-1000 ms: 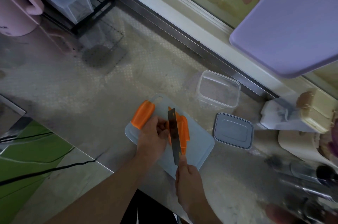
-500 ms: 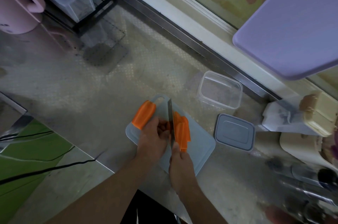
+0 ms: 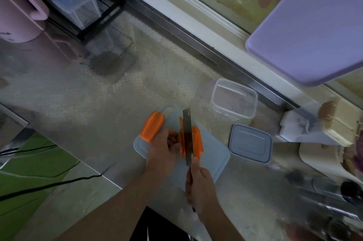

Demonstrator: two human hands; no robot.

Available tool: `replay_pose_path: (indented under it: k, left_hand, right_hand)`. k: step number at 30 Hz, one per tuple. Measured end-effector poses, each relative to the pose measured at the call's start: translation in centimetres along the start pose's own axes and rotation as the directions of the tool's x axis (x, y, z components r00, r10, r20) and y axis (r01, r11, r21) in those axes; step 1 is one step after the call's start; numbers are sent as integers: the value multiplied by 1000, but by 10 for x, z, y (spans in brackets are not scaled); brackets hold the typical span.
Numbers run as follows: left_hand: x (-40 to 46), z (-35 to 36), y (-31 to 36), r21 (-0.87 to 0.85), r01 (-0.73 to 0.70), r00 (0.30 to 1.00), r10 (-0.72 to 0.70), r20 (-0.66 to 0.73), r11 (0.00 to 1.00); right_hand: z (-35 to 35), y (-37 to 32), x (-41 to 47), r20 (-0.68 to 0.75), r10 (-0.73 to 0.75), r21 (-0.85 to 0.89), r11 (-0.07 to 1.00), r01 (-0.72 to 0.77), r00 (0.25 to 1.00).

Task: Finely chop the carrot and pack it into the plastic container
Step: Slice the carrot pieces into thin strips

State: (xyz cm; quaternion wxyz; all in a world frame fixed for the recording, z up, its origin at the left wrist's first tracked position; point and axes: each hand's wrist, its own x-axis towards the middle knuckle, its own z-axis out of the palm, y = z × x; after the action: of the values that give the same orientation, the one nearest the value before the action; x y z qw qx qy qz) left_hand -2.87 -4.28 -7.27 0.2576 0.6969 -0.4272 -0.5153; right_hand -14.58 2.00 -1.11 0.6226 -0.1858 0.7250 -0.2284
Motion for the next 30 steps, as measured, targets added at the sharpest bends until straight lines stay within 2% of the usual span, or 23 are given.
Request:
replay_pose_path:
  k: [6, 12, 18, 23, 30]
  left_hand:
    - [-4, -2, 1, 4, -35, 999, 35, 14, 999]
    - [-20, 0, -7, 189, -195, 981, 190, 42, 962]
    - [-11, 3, -7, 304, -252, 967, 251, 42, 919]
    - [-2, -4, -5, 241, -169, 983, 181, -28, 956]
    - [-10, -6, -8, 144, -132, 991, 134, -9, 981]
  right_hand:
    - [-1, 6, 1, 47, 48, -15, 999, -48, 998]
    - [-5, 2, 8, 161, 148, 37, 987, -155, 976]
    - [-15, -2, 10, 122, 117, 0, 993, -118, 986]
    - [-16, -2, 6, 107, 107, -31, 994, -104, 989]
    - [-8, 5, 2, 91, 102, -55, 994, -98, 991]
